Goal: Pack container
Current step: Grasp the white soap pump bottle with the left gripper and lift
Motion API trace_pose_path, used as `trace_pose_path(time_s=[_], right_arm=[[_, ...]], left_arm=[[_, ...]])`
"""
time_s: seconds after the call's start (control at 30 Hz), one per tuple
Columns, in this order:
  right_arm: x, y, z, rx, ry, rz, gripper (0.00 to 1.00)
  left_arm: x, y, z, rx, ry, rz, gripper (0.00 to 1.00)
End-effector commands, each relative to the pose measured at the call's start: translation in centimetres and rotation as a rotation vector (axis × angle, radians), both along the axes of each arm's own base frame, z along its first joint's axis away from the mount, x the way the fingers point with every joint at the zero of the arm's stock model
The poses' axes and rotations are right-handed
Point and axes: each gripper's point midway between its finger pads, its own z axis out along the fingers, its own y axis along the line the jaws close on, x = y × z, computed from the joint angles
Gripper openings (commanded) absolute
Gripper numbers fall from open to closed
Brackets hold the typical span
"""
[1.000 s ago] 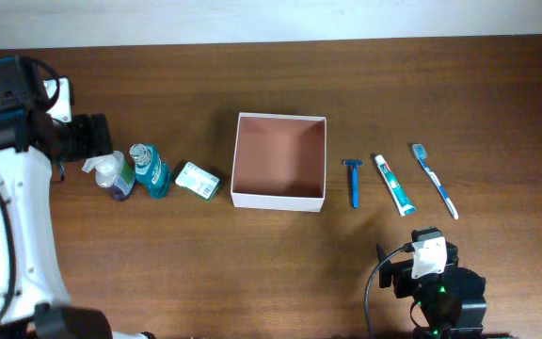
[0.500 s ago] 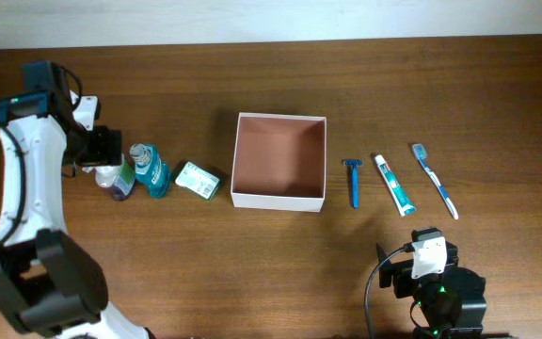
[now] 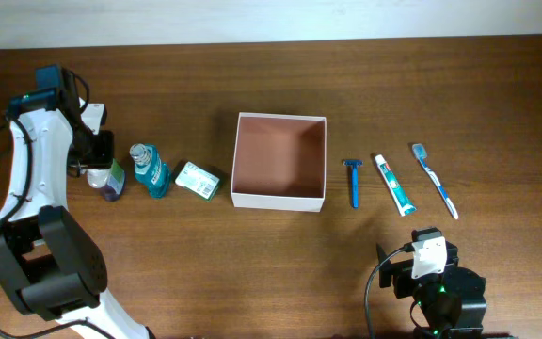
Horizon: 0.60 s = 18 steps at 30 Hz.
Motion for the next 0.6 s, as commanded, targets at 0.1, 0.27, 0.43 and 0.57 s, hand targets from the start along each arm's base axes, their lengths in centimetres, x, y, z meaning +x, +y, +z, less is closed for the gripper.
trace_pose_path(time_s=[0.1,0.27,0.43,0.57], right_arm=[[0.0,0.0,-0.1,0.001,-0.001,-0.001,0.99],[0.0,0.0,-0.1,0.001,-0.001,-0.001,0.99],[0.0,0.0,-0.1,0.001,-0.001,-0.001,0.99],[0.0,0.0,-0.1,0.001,-0.001,-0.001,0.99]], left_arm=[[0.4,0.6,4.3,0.025,-0.092,0.084,0.11],[0.1,0.2,12.4,0.030,-0.265,0.178,0.03],[-1.2,-3.2,21.1,-0.014,-0.484,0.136,0.01],[-3.1,-7.8,26.3,-0.047,-0.634,0.015,0.01]])
